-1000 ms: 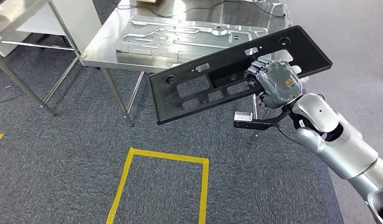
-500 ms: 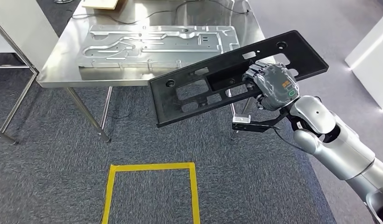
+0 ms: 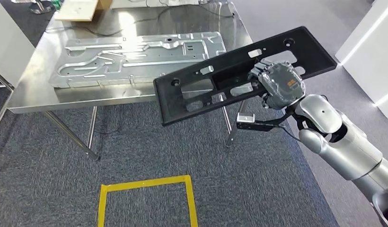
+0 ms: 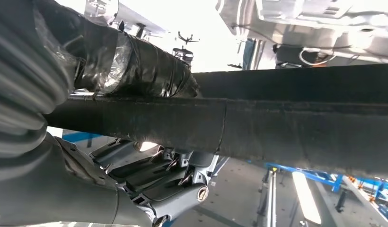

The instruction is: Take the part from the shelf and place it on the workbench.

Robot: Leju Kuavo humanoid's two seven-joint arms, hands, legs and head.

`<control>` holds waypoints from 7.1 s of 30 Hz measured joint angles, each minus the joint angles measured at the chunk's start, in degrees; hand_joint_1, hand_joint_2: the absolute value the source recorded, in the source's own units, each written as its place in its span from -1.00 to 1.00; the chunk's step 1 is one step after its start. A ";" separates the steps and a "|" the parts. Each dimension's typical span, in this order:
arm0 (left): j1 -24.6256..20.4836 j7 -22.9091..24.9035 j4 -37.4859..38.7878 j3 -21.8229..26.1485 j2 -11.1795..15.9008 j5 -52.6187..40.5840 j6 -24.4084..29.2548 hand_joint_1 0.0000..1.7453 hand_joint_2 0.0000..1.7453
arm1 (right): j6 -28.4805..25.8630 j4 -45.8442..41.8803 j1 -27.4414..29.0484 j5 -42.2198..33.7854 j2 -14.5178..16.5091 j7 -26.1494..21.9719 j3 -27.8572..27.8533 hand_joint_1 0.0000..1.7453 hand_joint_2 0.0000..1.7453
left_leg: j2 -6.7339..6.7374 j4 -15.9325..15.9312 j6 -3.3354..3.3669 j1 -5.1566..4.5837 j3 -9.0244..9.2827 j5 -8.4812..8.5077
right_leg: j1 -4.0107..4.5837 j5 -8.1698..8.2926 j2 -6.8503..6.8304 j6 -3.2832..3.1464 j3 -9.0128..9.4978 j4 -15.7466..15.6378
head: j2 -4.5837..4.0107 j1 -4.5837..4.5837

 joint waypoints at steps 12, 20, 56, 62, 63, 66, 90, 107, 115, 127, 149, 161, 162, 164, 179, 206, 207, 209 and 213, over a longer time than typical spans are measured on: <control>0.51 0.13 0.00 0.30 0.18 -0.03 0.21 -1.00 1.00 | -0.51 0.09 0.32 0.23 0.14 0.12 0.70 1.00 1.00 | -1.96 -1.73 2.87 -1.55 -10.23 6.31 | 1.37 -6.32 2.00 -0.13 7.31 0.29 | -0.01 0.03; 0.27 -0.01 0.00 0.42 0.01 0.21 0.30 -1.00 1.00 | -0.39 0.27 -0.18 0.53 -0.21 0.15 0.99 1.00 1.00 | -1.67 -3.51 3.81 -1.11 -5.45 4.57 | 0.16 -11.68 0.91 2.31 -2.39 15.08 | -0.01 0.03; -0.11 0.09 0.04 0.41 0.34 -1.66 -0.45 -1.00 1.00 | 0.50 15.03 -11.20 3.40 8.71 1.25 9.27 1.00 1.00 | -1.95 -3.34 2.90 -1.37 -4.01 3.38 | 1.45 -1.69 0.47 -0.46 1.01 1.36 | -0.02 -0.09; -0.86 0.66 0.01 0.42 1.05 -2.15 -0.82 -1.00 1.00 | -2.12 22.06 -16.39 6.44 19.22 3.76 13.24 1.00 1.00 | -1.40 1.35 1.14 -1.42 -5.01 2.52 | 1.07 -1.13 1.25 -2.73 3.95 -1.50 | -0.02 -0.06; -0.99 0.74 0.01 0.42 1.23 -2.20 -0.86 -1.00 1.00 | -2.96 23.45 -17.08 6.41 21.50 4.06 14.12 1.00 1.00 | -1.47 4.54 0.86 -1.26 -7.00 1.42 | 1.06 -1.36 1.29 -2.85 4.24 -1.60 | -0.02 -0.07; -1.07 0.87 0.01 0.42 1.63 -2.28 -0.94 -1.00 1.00 | -4.80 27.14 -17.64 5.97 27.22 4.70 16.33 1.00 1.00 | -1.45 12.01 -0.21 -0.79 -13.36 -1.45 | 0.99 -2.41 1.31 -2.87 5.01 -1.47 | -0.03 -0.09; -0.44 1.99 0.17 1.67 1.50 -1.28 -2.91 -1.00 -1.00 | -9.90 40.54 -13.36 2.92 35.85 1.91 17.89 -1.00 -1.00 | -1.64 -2.94 1.47 -0.55 -5.56 4.08 | 2.06 -0.51 0.40 -1.32 1.36 -0.03 | -0.03 -0.07; -0.50 2.79 0.19 2.64 1.53 -1.47 -2.57 -1.00 -1.00 | -9.75 43.78 -13.29 2.77 36.30 1.46 16.38 -1.00 -1.00 | -1.10 -5.88 2.14 -0.10 -3.55 5.51 | 1.91 -1.35 0.68 -0.65 1.76 0.10 | -0.02 -0.06; -0.49 2.60 0.19 2.69 1.48 -1.50 -2.46 -1.00 -1.00 | -9.05 41.93 -12.05 2.75 36.36 1.01 16.11 -1.00 -1.00 | -0.65 -4.91 0.26 1.96 -4.22 5.50 | -1.68 -4.08 0.40 3.30 -0.62 7.35 | -0.03 -0.05; -0.64 2.39 0.17 3.16 1.47 -1.39 -2.04 -1.00 -1.00 | -6.41 27.67 -11.19 1.64 37.31 0.64 20.46 -1.00 -1.00 | -0.91 13.17 -2.12 1.29 -11.87 -5.58 | -0.10 -0.51 0.90 -1.62 -1.57 2.68 | -0.03 -0.14; -0.73 2.34 0.20 4.21 1.27 -1.49 -1.64 -1.00 -1.00 | -5.93 16.68 -10.15 1.12 36.38 1.20 26.37 -1.00 -1.00 | -0.19 -2.22 1.11 -1.02 -10.69 8.89 | 0.64 -7.13 0.44 0.44 7.38 1.49 | -0.03 -0.23; -0.63 2.51 0.20 4.24 1.27 -2.13 -1.31 -1.00 -1.00 | -6.17 16.03 -9.23 0.10 34.39 1.63 27.47 -1.00 -1.00 | -0.99 8.80 -1.52 0.00 -8.59 1.64 | 0.42 -0.07 -0.92 -1.70 -0.39 0.67 | -0.04 -0.26; -0.64 2.52 0.20 4.24 1.29 -2.18 -1.31 -1.00 -1.00 | -6.18 15.96 -9.18 -0.13 34.15 1.67 27.45 -1.00 -1.00 | -1.00 4.93 -1.34 -0.06 -5.47 1.94 | 0.49 0.44 -0.91 -1.44 -1.06 0.86 | -0.04 -0.26; -0.66 2.54 0.20 4.24 1.31 -2.25 -1.26 -1.00 -1.00 | -6.23 15.80 -9.15 -0.42 33.65 1.74 27.37 -1.00 -1.00 | -1.04 -1.86 -0.74 -0.29 -0.95 0.75 | 0.61 1.56 -0.96 -0.79 -1.78 1.04 | -0.03 -0.24; -0.68 2.61 0.20 4.24 1.09 -2.33 -1.17 -1.00 -1.00 | -6.40 15.56 -7.89 -0.96 31.30 2.02 26.93 -1.00 -1.00 | -0.75 -3.34 2.20 -1.24 -9.87 8.34 | 0.87 -5.77 0.33 0.17 5.51 5.18 | -0.04 -0.23; -0.33 3.46 0.20 5.08 1.27 -2.28 -0.75 -1.00 -1.00 | -13.60 25.45 20.82 -10.05 32.45 -1.51 11.81 -1.00 1.00 | -1.65 -3.06 2.75 -0.99 -6.83 5.08 | 0.43 -9.33 0.13 1.18 -3.60 16.35 | -0.05 -0.17; -0.30 3.53 0.20 5.23 1.27 -2.32 -0.68 -1.00 -1.00 | -14.20 28.48 22.36 -11.10 33.41 -2.59 10.31 -1.00 1.00 | -1.66 -3.01 2.82 -1.37 -7.49 5.52 | 0.77 -7.88 0.18 0.49 -1.50 14.45 | -0.05 -0.17; -0.36 3.40 0.21 5.46 1.06 -2.48 -0.60 -1.00 0.00 | -14.95 35.07 24.07 -13.39 35.17 -4.59 7.55 -1.00 1.00 | -1.60 -2.97 2.89 -1.85 -8.35 6.25 | 1.86 -6.43 0.12 -1.58 4.68 6.44 | -0.04 -0.19; -0.62 1.10 0.24 5.57 0.77 -2.73 -0.56 -1.00 1.00 | -13.54 52.16 24.69 -21.53 38.85 -7.40 0.27 -1.00 1.00 | -1.37 -3.20 2.70 -1.87 -8.56 6.70 | 2.82 -7.71 -0.37 -1.95 9.88 -2.64 | -0.03 -0.19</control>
